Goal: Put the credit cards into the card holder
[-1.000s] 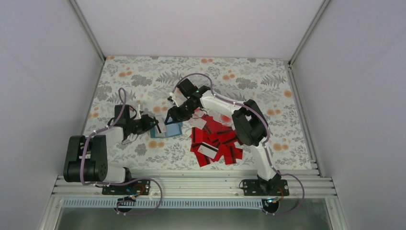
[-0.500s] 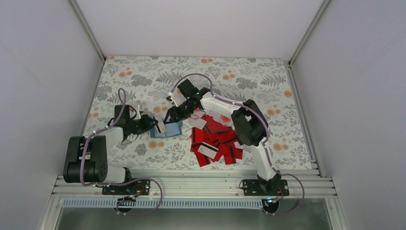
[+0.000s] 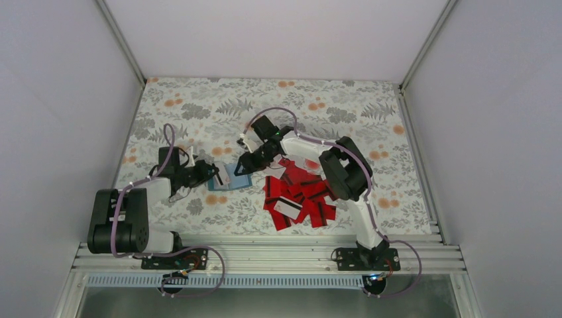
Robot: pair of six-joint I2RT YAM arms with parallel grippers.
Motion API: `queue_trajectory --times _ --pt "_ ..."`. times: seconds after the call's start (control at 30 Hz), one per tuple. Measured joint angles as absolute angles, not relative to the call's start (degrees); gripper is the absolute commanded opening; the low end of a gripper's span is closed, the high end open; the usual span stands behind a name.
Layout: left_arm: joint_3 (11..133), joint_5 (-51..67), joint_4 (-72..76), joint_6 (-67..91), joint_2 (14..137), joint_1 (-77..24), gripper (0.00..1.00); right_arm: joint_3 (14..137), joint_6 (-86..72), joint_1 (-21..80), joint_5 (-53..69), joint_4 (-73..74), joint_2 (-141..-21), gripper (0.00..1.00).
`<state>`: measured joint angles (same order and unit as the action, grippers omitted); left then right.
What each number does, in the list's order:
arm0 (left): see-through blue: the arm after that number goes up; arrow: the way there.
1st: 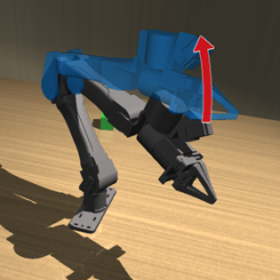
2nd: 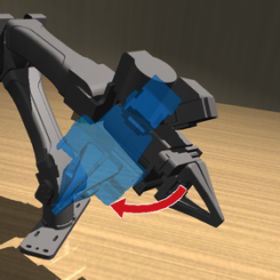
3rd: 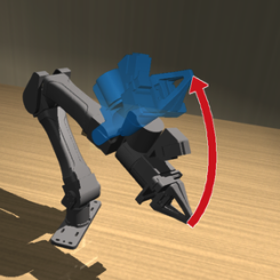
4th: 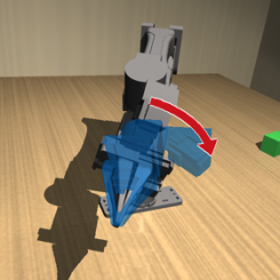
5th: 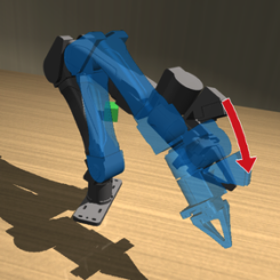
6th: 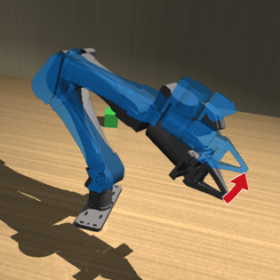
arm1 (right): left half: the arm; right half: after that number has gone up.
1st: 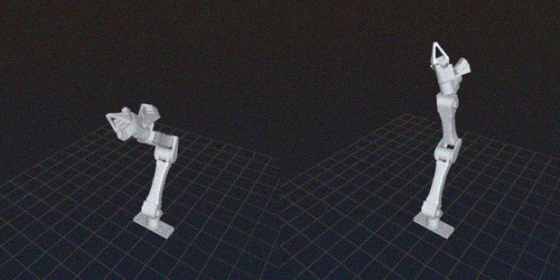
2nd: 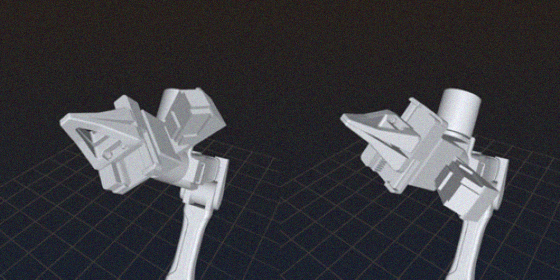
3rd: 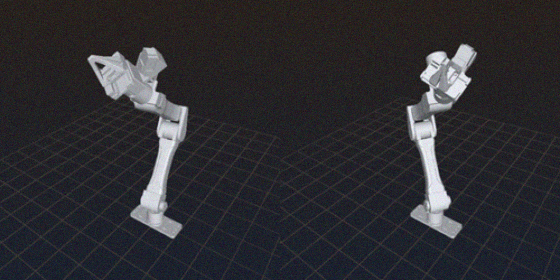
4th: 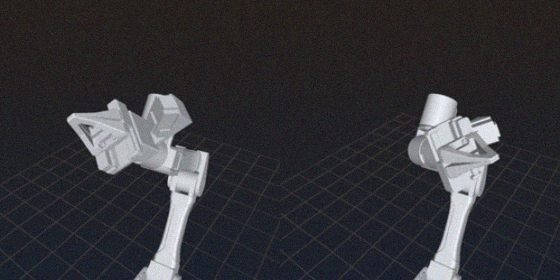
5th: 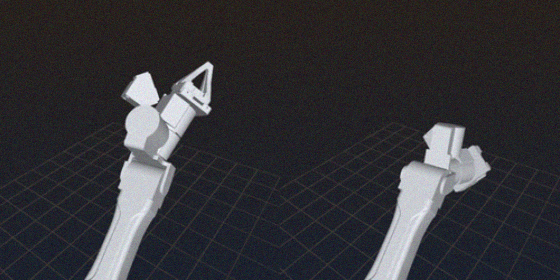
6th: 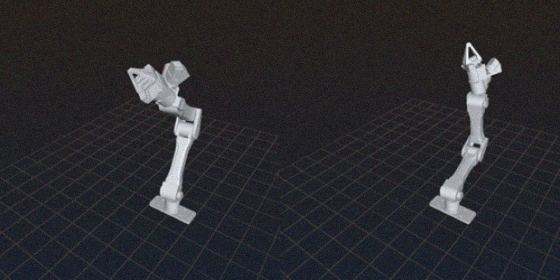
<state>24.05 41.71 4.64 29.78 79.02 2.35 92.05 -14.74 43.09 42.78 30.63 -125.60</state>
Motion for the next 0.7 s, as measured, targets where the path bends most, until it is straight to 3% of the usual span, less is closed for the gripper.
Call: queue_trajectory --times 0.47,0.7 --pt "24.1 42.1 6.5 30.5 80.6 1.9 0.02 87.7 -13.8 42.5 40.3 29.6 -125.6 0.32" --pt "24.1 42.1 7.0 30.4 81.6 1.3 0.02 87.5 -13.8 42.4 40.2 29.3 -125.6 0.31"
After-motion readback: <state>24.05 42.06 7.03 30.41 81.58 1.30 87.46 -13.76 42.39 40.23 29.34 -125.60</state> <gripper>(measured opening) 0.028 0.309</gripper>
